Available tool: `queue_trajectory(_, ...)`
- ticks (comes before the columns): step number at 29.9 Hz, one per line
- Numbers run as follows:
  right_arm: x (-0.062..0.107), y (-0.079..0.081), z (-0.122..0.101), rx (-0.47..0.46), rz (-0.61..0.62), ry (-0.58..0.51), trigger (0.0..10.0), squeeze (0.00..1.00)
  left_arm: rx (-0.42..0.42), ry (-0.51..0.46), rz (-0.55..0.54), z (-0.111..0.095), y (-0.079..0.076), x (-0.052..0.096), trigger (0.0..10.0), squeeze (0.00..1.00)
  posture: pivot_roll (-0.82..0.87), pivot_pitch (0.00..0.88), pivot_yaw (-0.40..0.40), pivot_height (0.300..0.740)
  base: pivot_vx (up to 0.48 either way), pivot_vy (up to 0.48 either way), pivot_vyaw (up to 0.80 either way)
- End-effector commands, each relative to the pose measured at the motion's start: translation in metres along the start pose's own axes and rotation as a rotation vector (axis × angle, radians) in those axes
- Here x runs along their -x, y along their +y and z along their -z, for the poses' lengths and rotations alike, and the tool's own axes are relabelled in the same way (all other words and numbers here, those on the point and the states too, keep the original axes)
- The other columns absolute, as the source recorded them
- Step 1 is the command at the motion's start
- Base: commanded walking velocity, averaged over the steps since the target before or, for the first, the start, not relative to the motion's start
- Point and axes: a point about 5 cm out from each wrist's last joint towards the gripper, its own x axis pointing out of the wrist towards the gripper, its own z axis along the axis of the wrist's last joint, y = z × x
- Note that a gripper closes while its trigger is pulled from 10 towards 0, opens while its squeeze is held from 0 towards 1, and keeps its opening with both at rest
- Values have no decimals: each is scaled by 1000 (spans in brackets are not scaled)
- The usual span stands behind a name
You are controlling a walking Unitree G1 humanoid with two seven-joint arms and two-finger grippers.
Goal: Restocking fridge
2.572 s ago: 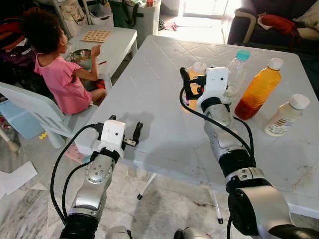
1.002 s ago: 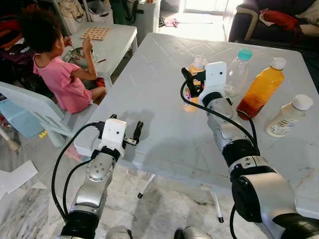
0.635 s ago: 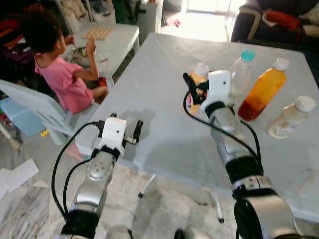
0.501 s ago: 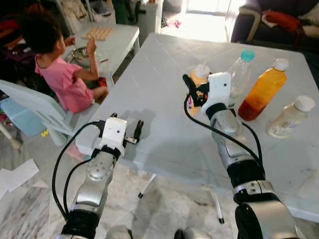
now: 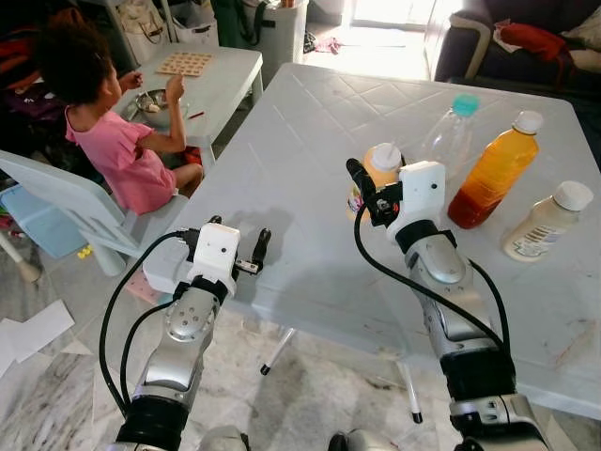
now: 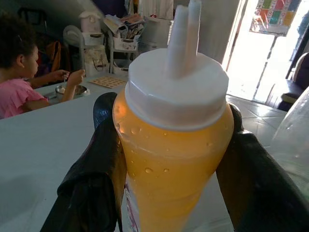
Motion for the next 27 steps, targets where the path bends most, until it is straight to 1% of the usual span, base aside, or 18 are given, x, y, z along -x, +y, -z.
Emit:
queue_trajectory(1, 6, 7, 15, -1, -16, 83, 10000, 0, -4, 9, -4, 3, 0, 2, 10000, 0, 45, 0, -1, 740, 0, 0, 0)
queue_trajectory(4, 6, 8, 15, 2, -16, 74, 10000, 0, -3, 7, -9, 3, 0, 2, 10000, 0, 43, 0, -1, 740, 0, 0, 0)
queue_trajectory(8, 7, 10, 6, 29, -48, 18, 10000, 0, -1, -10, -40, 1, 5, 0, 10000, 0, 38, 0, 1, 740, 0, 0, 0)
queue_trajectory(9, 6, 10, 5, 35, -62, 10, 0, 0, -3, -13, -45, 0, 7, -1, 10000, 0, 37, 0, 3, 740, 0, 0, 0)
queue_trajectory(10, 5, 10, 4, 53, -79, 5, 0, 0, -6, -15, -49, -1, 9, -3, 10000, 0, 36, 0, 4, 740, 0, 0, 0)
queue_trajectory(11, 5, 10, 3, 73, -89, -2, 4353, 0, -9, -17, -52, -2, 11, -4, 10000, 0, 35, 0, 5, 740, 0, 0, 0)
queue_trajectory(12, 5, 10, 3, 73, -89, -2, 4353, 0, -9, -17, -52, -2, 11, -4, 10000, 0, 35, 0, 5, 740, 0, 0, 0)
queue_trajectory(13, 4, 11, 2, 98, -116, -7, 10000, 0, -17, -21, -66, -3, 15, -5, 10000, 0, 35, 0, 10, 740, 0, 0, 0)
queue_trajectory(15, 6, 13, 1, 104, -173, -23, 10000, 0, -22, -21, -92, -4, 21, -7, 10000, 0, 31, 0, 17, 740, 0, 0, 0)
queue_trajectory(19, 8, 15, -2, 92, -208, -40, 10000, 0, -33, -22, -114, -5, 24, -8, 10000, 0, 27, 0, 25, 740, 0, 0, 0)
queue_trajectory(20, 9, 18, -5, 82, -228, -50, 10000, 0, -38, -23, -123, -6, 26, -9, 10000, 0, 28, 0, 27, 740, 0, 0, 0)
queue_trajectory(21, 14, 23, -12, 58, -267, -81, 10000, 0, -58, -36, -145, -11, 29, -9, 10000, 0, 32, 0, 30, 740, 0, 0, 0)
queue_trajectory(24, 16, 26, -15, 52, -282, -94, 10000, 0, -74, -49, -163, -14, 31, -8, 10000, 0, 32, 0, 30, 740, 0, 0, 0)
queue_trajectory(27, 26, 26, -12, 31, -255, -90, 10000, 0, -84, -39, -229, -11, 36, 0, 10000, 0, 39, 0, 16, 740, 0, 0, 0)
